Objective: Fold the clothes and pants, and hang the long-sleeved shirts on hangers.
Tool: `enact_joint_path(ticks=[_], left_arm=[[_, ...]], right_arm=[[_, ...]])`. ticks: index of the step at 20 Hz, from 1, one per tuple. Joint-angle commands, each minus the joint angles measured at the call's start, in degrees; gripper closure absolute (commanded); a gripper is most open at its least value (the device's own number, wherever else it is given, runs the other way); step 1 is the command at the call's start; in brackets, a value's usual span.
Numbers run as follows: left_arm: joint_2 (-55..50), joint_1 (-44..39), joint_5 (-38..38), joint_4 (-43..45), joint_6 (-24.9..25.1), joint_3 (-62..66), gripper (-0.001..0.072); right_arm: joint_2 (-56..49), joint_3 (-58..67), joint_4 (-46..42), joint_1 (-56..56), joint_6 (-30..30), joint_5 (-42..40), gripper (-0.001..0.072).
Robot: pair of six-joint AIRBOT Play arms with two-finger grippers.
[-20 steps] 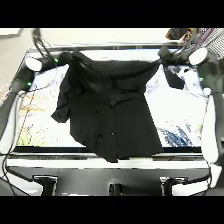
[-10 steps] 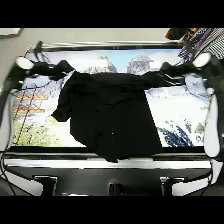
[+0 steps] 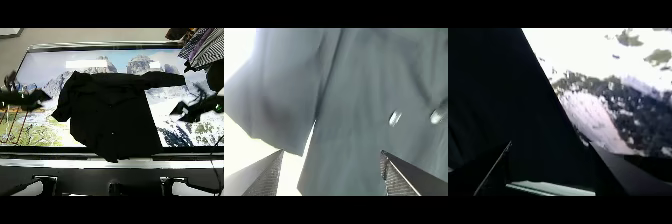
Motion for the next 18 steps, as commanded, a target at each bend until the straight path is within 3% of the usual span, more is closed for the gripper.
enact_joint_path(ticks=[1,4,11,12,13,15,18], left_arm=[[11.98,0.79,4.24,-3.26,-0.17,-20.09,0.0017],[16.55,0.66,4.74,-4.2,-0.15,-27.82,0.0016],[16.85,0.57,4.9,-4.2,-0.13,-31.93,0.0017],[16.85,0.57,4.87,-4.2,-0.15,-32.35,0.0017],[16.85,0.57,4.9,-4.28,-0.15,-32.72,0.0017],[16.85,0.55,4.92,-5.79,-0.11,-33.55,0.0017],[16.83,0.46,5.11,-8.98,0.96,-35.63,0.0018]], right_arm=[[3.87,-17.53,1.55,-0.72,-4.02,-3.13,0.0151],[4.07,-23.87,3.96,-0.7,-5.68,-6.4,0.0152],[4.0,-29.97,7.08,-0.7,-7.98,-12.52,0.0174],[4.0,-30.6,7.48,-0.7,-7.98,-13.11,0.0214],[4.0,-31.19,7.82,-0.7,-8.07,-13.35,0.0336],[4.09,-31.32,9.75,-0.72,-9.66,-12.44,0.0658],[4.68,-31.32,14.21,-0.7,-10.78,-12.0,0.0665]])
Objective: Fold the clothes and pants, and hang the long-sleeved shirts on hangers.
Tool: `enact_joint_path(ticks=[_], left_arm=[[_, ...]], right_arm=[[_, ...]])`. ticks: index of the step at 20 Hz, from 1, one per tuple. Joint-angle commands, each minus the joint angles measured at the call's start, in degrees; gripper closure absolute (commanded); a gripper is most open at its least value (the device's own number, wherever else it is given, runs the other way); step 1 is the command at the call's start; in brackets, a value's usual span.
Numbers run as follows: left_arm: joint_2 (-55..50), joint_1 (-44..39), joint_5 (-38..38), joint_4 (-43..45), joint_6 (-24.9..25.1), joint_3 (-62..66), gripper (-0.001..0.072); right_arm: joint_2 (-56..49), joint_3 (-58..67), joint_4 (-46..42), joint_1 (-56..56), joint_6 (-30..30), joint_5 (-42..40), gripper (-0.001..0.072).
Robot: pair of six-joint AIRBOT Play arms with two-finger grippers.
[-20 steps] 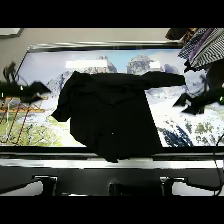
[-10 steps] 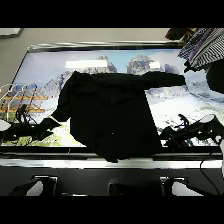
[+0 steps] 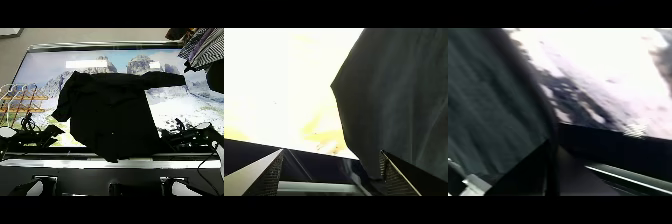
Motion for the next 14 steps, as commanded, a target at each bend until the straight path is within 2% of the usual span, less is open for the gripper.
enact_joint_path(ticks=[1,5,11,12,13,14], left_arm=[[-0.07,-0.63,0.5,-2.78,0.92,-2.78,0.0018],[-1.16,-8.07,4.11,-4.17,0.92,-4.72,0.0018],[-5.9,-23.02,18.99,-13.86,0.85,-4.66,0.0019],[-7.28,-24.5,20.33,-15.45,0.87,-4.63,0.0049],[-8.68,-25.59,20.96,-17.38,0.87,-4.63,0.0207],[-9.79,-26.18,20.96,-18.82,0.9,-4.63,0.05]], right_arm=[[0.37,-0.39,4.72,-0.02,-1.2,0.15,0.0665],[0.37,-0.39,6.36,-0.02,-1.18,1.51,0.0664],[0.57,-0.42,9.38,-0.02,-1.49,3.54,0.0664],[0.94,-0.39,9.53,-0.02,-1.46,3.52,0.0664],[1.33,-0.42,9.79,0.0,-1.46,3.48,0.0664],[1.73,-0.42,10.14,0.7,-1.46,3.45,0.0664]])
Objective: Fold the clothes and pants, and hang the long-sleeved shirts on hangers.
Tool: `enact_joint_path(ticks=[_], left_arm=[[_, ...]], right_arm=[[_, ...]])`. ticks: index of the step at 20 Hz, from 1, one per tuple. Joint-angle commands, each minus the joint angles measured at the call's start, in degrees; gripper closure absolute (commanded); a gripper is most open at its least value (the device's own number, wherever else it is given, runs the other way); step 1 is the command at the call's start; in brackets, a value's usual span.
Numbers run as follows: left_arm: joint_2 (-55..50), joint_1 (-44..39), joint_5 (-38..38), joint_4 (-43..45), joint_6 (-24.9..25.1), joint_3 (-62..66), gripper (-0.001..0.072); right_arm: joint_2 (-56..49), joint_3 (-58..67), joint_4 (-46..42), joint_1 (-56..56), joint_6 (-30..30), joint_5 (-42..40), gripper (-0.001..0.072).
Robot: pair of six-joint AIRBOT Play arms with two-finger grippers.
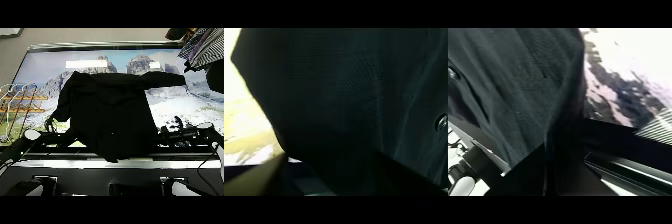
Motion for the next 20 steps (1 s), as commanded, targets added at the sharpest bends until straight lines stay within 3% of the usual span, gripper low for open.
enact_joint_path(ticks=[1,3,6,12,17,20], left_arm=[[-3.76,-4.44,4.33,-5.92,0.07,-0.02,0.0681],[-3.67,-4.39,4.09,-6.03,0.28,0.59,0.0682],[-3.1,-1.86,1.81,-5.05,1.84,8.04,0.0686],[-3.13,6.84,-10.1,6.25,1.75,47.08,0.0685],[-1.49,9.2,-14.38,6.97,1.77,77.48,0.0682],[3.04,9.86,-14.75,8.48,1.77,86.66,0.0681]], right_arm=[[1.16,-0.04,1.29,2.54,-0.22,0.35,0.0664],[1.57,-0.02,3.13,8.85,-0.26,-1.62,0.0664],[2.62,5.55,13.6,15.43,-0.63,-6.03,0.0664],[3.61,51.28,14.4,15.54,3.17,-9.16,0.0665],[8.37,84.41,2.6,15.54,7.21,-13.94,0.0664],[17.25,87.21,-4.04,15.54,10.56,-18.14,0.0664]])
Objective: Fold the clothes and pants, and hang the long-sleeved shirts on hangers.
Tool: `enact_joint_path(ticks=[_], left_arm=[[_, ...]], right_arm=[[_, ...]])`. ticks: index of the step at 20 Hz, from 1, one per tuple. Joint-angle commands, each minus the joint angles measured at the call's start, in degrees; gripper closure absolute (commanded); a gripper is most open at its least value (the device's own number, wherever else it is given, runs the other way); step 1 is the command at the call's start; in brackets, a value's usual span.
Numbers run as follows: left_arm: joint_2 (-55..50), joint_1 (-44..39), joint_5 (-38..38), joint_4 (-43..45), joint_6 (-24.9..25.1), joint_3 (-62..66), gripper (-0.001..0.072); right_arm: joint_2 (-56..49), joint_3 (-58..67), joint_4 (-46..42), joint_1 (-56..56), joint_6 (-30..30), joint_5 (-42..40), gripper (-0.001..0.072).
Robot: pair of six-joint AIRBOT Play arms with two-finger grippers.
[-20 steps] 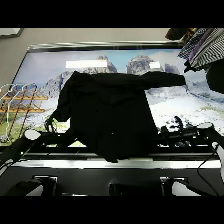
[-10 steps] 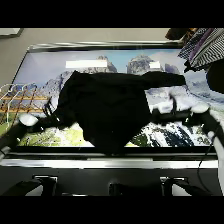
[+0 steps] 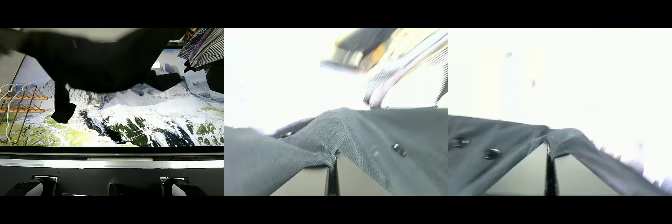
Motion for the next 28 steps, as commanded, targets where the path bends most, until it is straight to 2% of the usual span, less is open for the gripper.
enact_joint_path(ticks=[1,7,10,14,17,21,24,26,28], left_arm=[[4.9,0.94,-1.49,2.36,0.0,11.78,0.0681],[14.88,0.94,-1.49,5.86,-0.35,11.98,0.068],[14.73,0.94,-1.51,6.03,-3.76,11.65,0.0681],[10.8,0.94,-1.01,6.03,-3.85,7.32,0.0681],[4.04,0.68,2.43,6.01,-3.52,1.57,0.0681],[-10.12,-2.58,11.85,6.01,0.81,-4.66,0.0681],[-22.67,-5.53,20.7,5.9,3.04,-4.7,0.0681],[-29.9,-7.17,29.2,5.79,2.99,-4.7,0.0681],[-36.04,-8.41,33.75,5.77,2.78,-4.7,0.0681]], right_arm=[[9.42,7.43,-10.21,0.07,5.31,-4.59,0.0664],[21.75,7.45,-31.28,0.07,17.51,-6.8,0.0664],[20.44,7.43,-31.67,0.07,18.27,-7.34,0.0664],[11.45,7.43,-26.25,0.07,19.04,-7.26,0.0663],[0.07,7.43,-19.15,0.07,17.35,-7.32,0.0663],[-17.68,6.51,-8.63,0.11,12.04,-8.72,0.0663],[-28.79,2.29,-0.13,0.31,8.15,-16.41,0.0663],[-35.06,1.79,0.35,1.86,3.28,-21.03,0.0664],[-40.61,1.79,-0.17,3.58,2.05,-23.32,0.0664]])
